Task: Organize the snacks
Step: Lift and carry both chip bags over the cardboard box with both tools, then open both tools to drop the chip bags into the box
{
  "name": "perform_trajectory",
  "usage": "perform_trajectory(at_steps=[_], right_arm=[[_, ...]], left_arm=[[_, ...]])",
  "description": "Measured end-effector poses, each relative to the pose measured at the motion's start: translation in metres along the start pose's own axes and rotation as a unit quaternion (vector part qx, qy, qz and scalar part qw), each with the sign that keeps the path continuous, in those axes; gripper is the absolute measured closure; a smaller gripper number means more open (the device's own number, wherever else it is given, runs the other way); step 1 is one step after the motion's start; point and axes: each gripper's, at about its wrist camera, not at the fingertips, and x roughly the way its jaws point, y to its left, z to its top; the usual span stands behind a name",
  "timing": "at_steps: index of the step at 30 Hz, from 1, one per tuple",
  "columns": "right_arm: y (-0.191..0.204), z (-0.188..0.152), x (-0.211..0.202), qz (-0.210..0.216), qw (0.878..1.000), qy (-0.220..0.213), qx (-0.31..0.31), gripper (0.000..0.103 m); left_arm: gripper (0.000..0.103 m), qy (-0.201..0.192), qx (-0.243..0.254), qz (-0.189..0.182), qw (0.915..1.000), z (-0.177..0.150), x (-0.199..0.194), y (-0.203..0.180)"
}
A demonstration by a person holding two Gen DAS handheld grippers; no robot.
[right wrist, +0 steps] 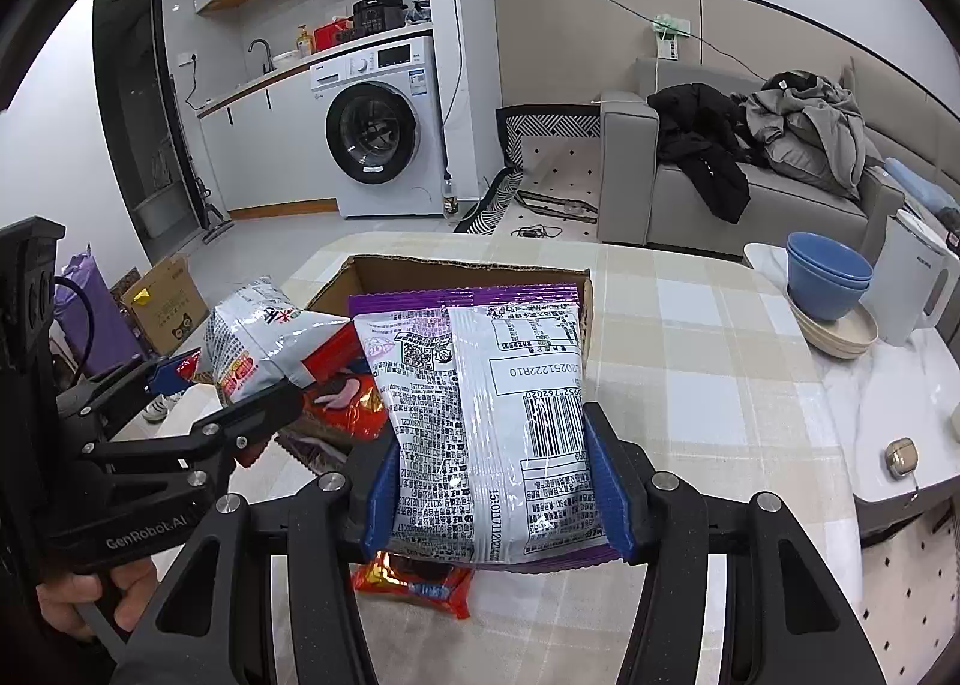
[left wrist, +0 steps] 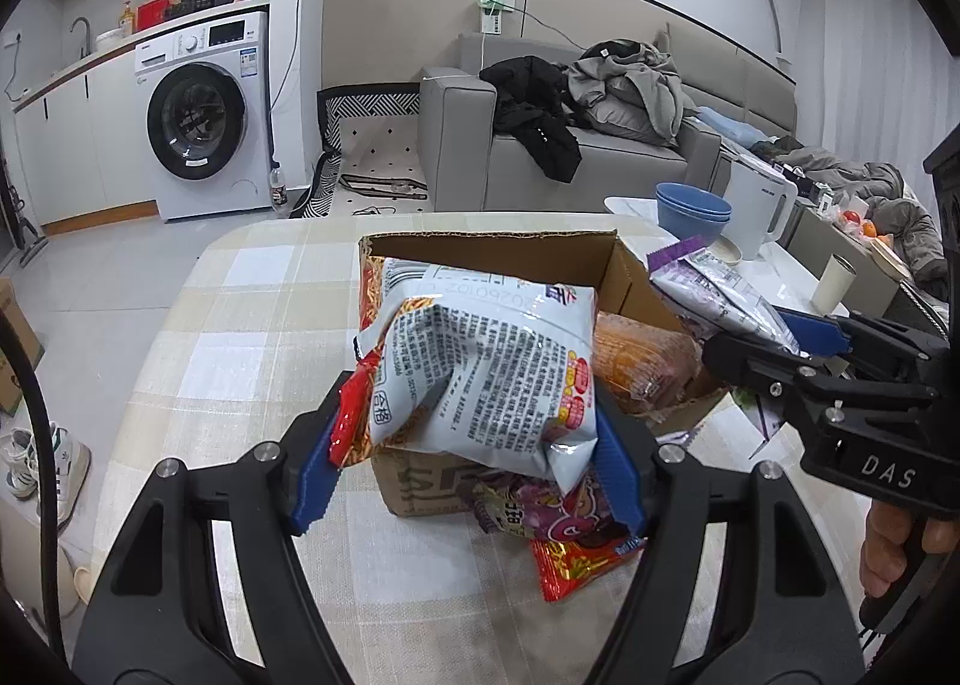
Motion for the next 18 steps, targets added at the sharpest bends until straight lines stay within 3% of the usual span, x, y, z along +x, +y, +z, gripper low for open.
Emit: perform_trajectory(at_steps=[18], right_arm=[[-0.002,0.024,0.037,0.002,1.0,-0.002,0.026,0.048]], left_arm=[[0.033,0.01,-0.01,0.007,0.9999,0.027,0.052,0.017]])
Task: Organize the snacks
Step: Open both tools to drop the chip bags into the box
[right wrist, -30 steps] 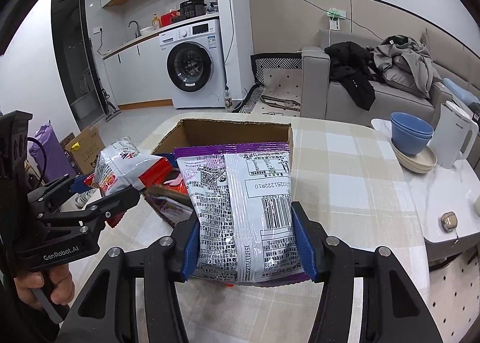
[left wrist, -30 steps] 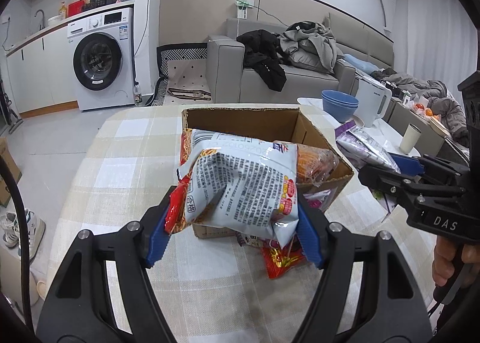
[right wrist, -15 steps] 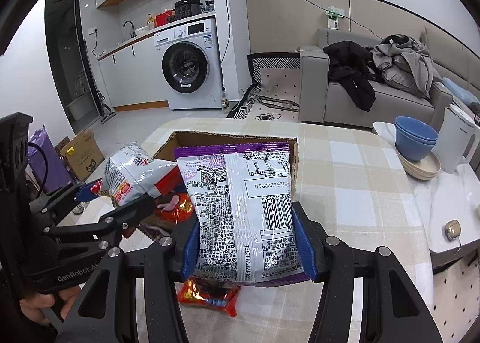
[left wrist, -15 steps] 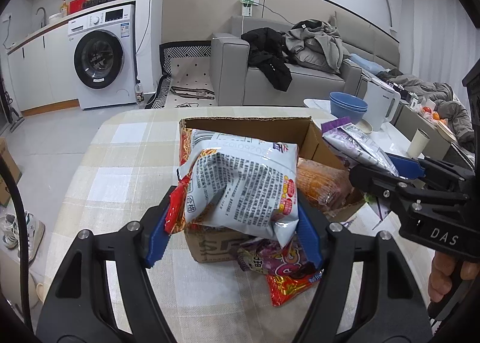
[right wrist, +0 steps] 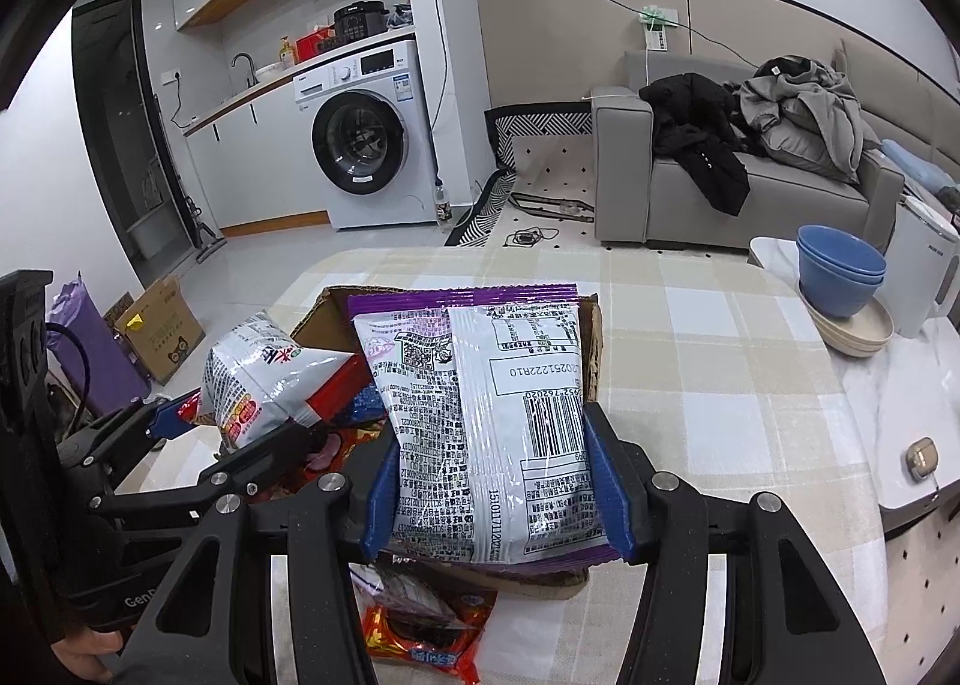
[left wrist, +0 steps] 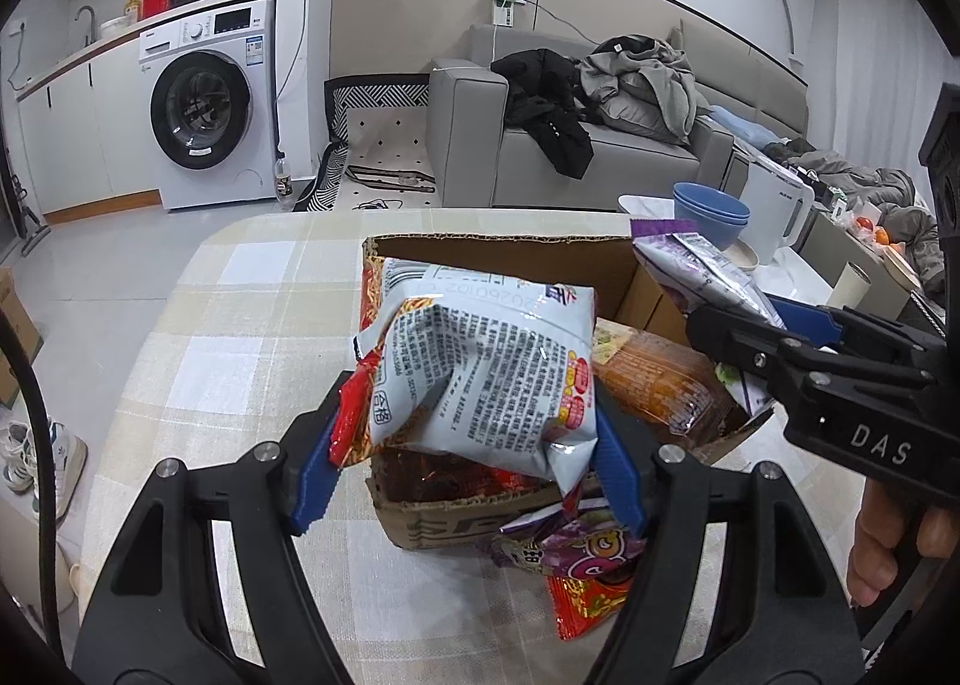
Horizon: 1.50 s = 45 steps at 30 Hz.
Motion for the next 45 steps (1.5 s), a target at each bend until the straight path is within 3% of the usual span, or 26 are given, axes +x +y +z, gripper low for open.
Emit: perform_trajectory(at_steps=[25,39,41,45], right_arm=[[0.001,0.011,0.026,-0.013,1.0,0.013,-0.001,0.047],[-0.004,0.009,0.012,-0.005,1.0,-0.007,-0.003,0.043],[-0.005,0.01,0.011,-0.003,1.0,-0.008,-0.001,0.042],[-0.004,0.01,0.003,0.011,1.0,-0.026,-0.005,0.028]], left_arm=[[0.033,-0.005,0.036,0.022,0.9991,0.006,0.034,-0.01],[0.031,-0.002,0.013,0.007,0.9999,0.002,0.03,-0.005],[0.025,0.0,0.008,-0.004,1.0,0.003,0.029,-0.003],[0.017,-0.005,0.013,-0.015,0.9998,0.004,0.022,-0.002]])
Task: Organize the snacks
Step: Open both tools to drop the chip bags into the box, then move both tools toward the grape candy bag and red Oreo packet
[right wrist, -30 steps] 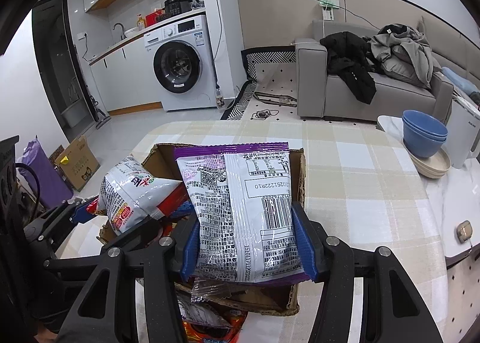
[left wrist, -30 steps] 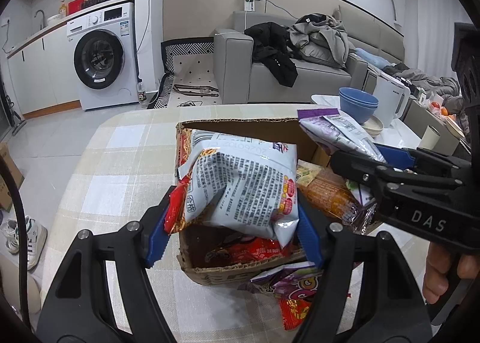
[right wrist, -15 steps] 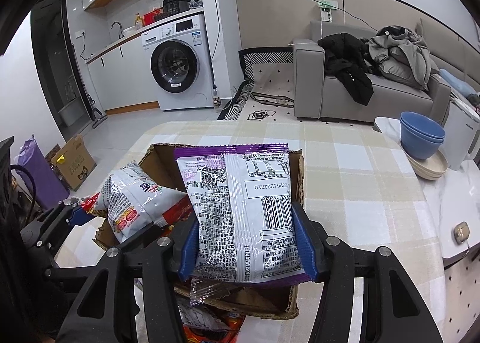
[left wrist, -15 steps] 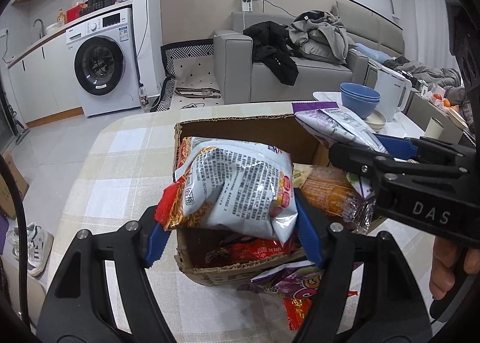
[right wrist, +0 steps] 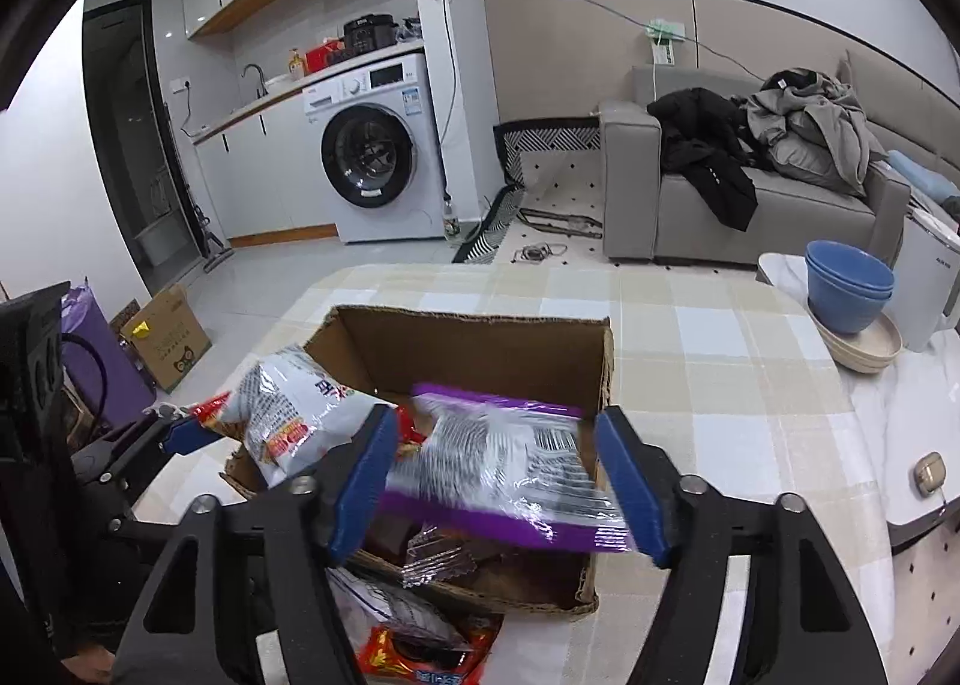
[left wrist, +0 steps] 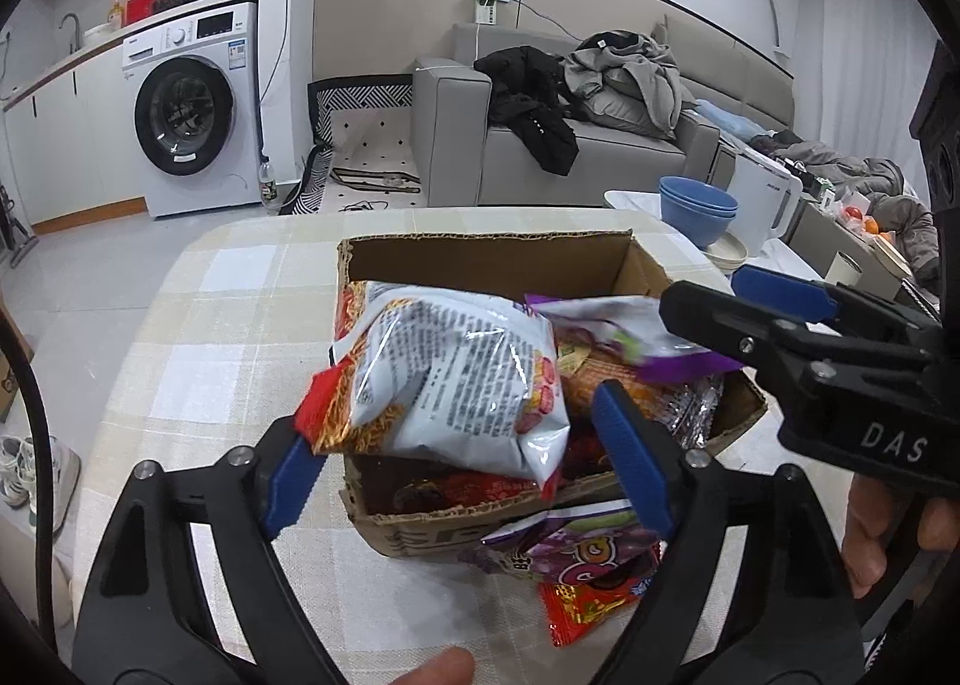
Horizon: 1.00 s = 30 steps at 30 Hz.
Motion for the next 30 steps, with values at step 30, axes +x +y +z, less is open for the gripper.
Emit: perform_trajectory(at_steps=[30], right_arm=[[-0.012,-0.065,-0.046,0.02,1.0,0.007,0.017,0.001]], left_arm=[[0.001,-0.005,-0.008,0.023,0.9997,-0.077,-0.086,0.009]])
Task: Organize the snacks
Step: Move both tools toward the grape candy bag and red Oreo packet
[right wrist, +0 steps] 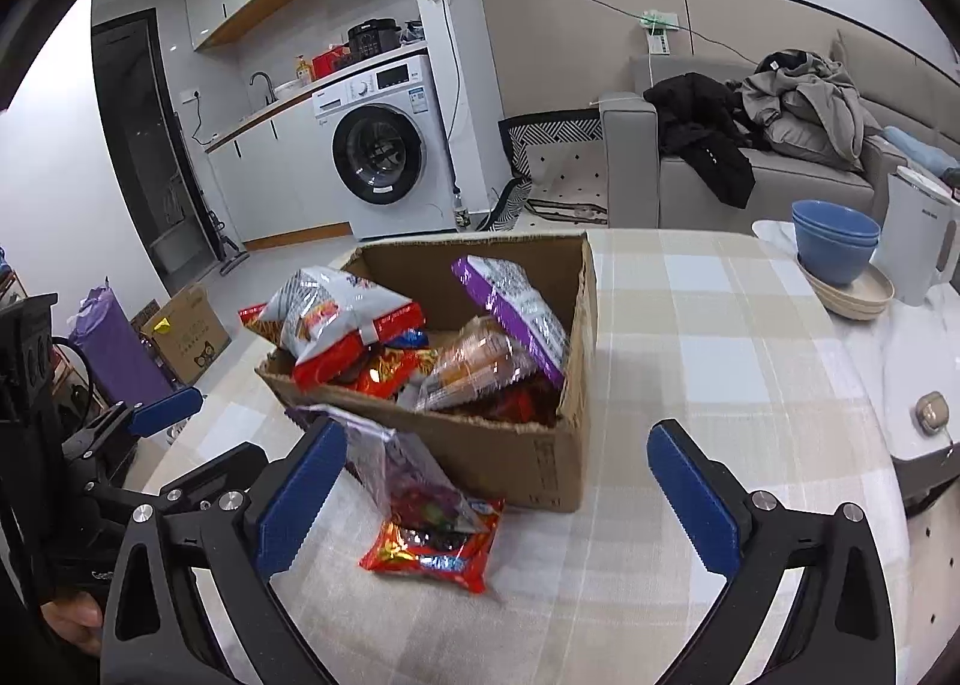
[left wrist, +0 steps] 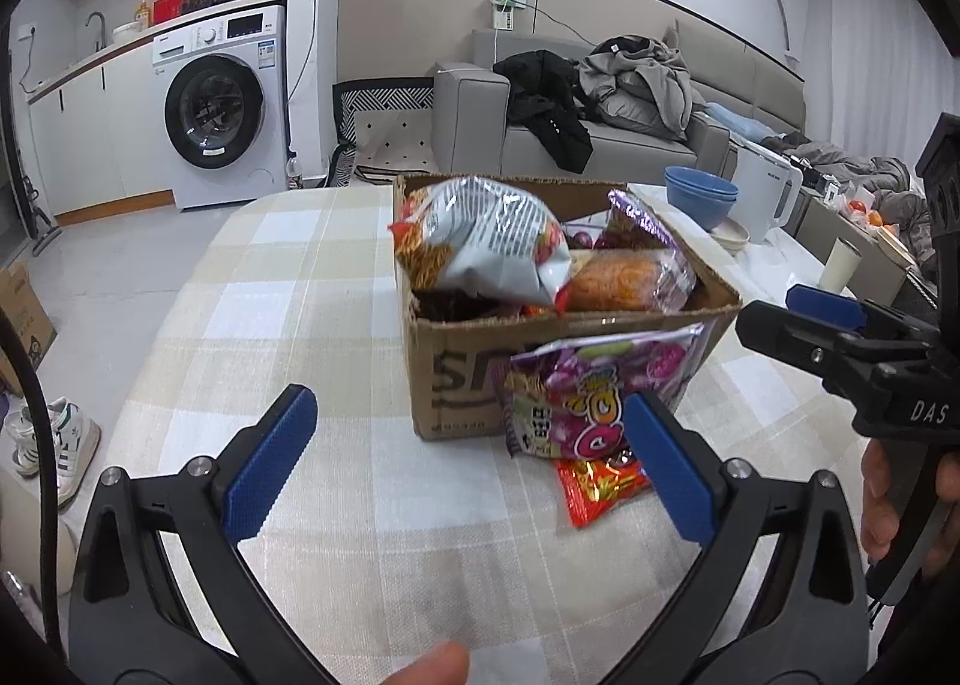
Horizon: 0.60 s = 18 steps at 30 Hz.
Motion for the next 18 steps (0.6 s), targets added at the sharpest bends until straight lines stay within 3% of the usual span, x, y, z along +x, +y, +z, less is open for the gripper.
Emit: perform_trajectory(at_steps=[10,18], right_arm=[[0.005,-0.023,0.014,-0.006,0.999,0.032,-0.001,0.001],[0.012,-0.035,0.025,-0.009,0.998,0.058,0.007,0.001]], left_arm=[[0.001,0.016,0.033,0.02,0.9991,-0.027,-0.001,-0.005],[0.001,0.026,0.015,0.021,0.9993,-0.036,0.002,0.004]])
